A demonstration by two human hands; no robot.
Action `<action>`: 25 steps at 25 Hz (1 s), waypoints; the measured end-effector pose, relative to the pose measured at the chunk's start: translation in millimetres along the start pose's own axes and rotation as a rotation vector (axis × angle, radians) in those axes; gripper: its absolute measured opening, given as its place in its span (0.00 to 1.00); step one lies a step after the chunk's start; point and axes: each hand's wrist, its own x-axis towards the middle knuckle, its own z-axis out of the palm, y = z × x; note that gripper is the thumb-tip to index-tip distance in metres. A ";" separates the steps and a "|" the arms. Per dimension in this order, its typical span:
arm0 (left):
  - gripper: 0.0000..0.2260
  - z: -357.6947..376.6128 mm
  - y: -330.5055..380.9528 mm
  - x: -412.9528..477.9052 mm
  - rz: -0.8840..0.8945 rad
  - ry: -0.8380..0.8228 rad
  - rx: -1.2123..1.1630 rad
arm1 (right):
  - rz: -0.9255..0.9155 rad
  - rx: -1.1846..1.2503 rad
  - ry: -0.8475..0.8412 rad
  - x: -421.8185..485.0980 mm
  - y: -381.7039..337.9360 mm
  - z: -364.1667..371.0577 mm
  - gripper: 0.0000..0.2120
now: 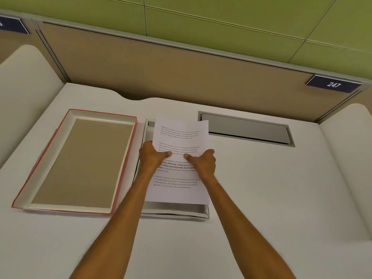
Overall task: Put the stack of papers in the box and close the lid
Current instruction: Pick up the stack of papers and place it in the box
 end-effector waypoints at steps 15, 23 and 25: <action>0.18 7.1 -40.9 30.1 -0.026 -0.067 -0.049 | -0.035 -0.089 -0.145 26.3 10.9 28.2 0.23; 0.18 8.5 -45.7 38.1 -0.053 -0.087 0.001 | -0.083 -0.184 -0.138 29.3 14.9 33.9 0.19; 0.18 8.1 -47.5 40.0 -0.059 -0.095 0.013 | -0.086 -0.199 -0.150 30.1 15.2 33.7 0.19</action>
